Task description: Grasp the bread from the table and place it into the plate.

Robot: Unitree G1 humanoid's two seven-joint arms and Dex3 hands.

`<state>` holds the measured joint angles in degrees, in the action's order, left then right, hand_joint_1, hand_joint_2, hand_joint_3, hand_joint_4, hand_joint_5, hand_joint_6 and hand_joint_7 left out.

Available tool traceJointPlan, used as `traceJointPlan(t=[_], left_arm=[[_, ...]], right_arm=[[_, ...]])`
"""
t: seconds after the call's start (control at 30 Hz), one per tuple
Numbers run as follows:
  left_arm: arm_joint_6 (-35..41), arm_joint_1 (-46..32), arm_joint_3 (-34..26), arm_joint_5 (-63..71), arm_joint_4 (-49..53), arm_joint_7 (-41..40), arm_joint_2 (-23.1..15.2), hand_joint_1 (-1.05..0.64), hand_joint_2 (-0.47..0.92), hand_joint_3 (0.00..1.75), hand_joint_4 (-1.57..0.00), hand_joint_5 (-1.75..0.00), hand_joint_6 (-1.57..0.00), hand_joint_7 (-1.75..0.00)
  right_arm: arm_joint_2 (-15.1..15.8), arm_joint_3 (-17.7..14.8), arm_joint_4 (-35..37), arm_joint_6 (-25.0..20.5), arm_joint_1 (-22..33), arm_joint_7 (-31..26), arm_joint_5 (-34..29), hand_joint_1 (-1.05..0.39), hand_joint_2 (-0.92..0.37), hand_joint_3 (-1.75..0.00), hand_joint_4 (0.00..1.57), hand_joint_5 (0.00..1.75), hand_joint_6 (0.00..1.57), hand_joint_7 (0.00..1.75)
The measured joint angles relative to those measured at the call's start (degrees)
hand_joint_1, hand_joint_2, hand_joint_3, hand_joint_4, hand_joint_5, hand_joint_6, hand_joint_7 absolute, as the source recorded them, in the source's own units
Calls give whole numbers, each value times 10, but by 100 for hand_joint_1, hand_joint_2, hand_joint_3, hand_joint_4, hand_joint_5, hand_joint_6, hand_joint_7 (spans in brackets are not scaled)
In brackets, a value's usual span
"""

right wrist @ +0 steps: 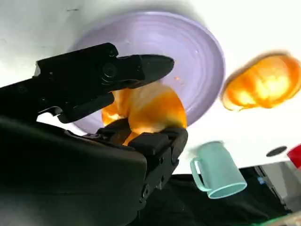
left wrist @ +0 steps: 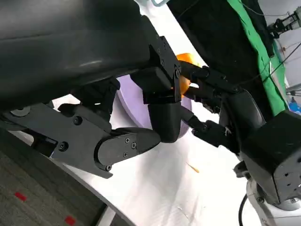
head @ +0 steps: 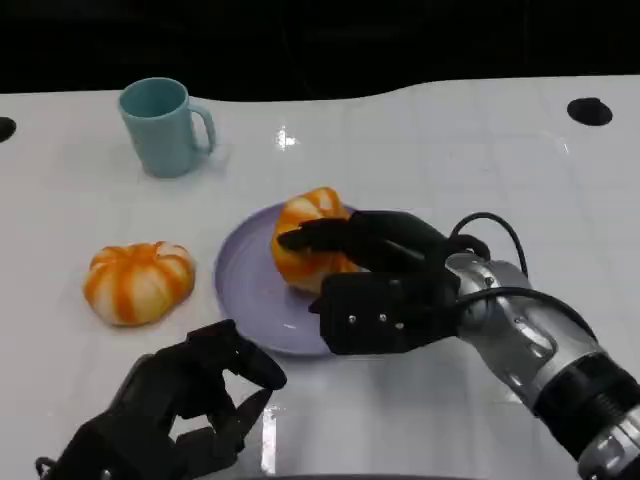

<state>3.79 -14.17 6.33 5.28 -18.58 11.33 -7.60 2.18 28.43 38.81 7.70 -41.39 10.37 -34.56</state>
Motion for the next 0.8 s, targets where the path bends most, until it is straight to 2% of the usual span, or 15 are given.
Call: traceJointPlan(t=[0.1, 0.17, 0.27, 0.33, 0.43, 0.67, 0.8], left_arm=[[0, 0, 0, 0, 0, 0, 0, -29, 78, 71, -75, -175, -63, -128], [0, 0, 0, 0, 0, 0, 0, -29, 78, 71, -75, -175, -63, -128], [0, 1, 0, 0, 0, 0, 0, -29, 78, 71, -75, -175, -63, -129], [0, 1, 0, 0, 0, 0, 0, -29, 78, 70, -75, -175, -63, -128], [0, 1, -1, 0, 0, 0, 0, -29, 78, 71, -75, -175, -63, -128], [0, 1, -1, 0, 1, 0, -1, -28, 78, 71, -76, -175, -63, -129], [-1, 1, -1, 0, 1, 0, -1, -29, 78, 71, -77, -175, -63, -129]], right_arm=[[10, 10, -22, -8, 1, 12, -11, -71, -92, -28, 15, 28, 25, 0], [20, 13, -41, -14, 2, 20, -17, -72, -92, -28, 24, 33, 22, 0], [32, 17, -72, -17, 7, 30, -23, -70, -92, -25, 47, 42, 20, 0], [39, 17, -94, -16, 12, 31, -23, -70, -92, -23, 63, 37, 20, 0], [49, 17, -122, -16, 21, 35, -23, -69, -92, -21, 79, 29, 21, 1], [64, 10, -175, -16, 40, 43, -18, -66, -92, -20, 97, 31, 25, 2], [69, 5, -194, -14, 45, 46, -11, -61, -92, -16, 102, 33, 30, 4]])
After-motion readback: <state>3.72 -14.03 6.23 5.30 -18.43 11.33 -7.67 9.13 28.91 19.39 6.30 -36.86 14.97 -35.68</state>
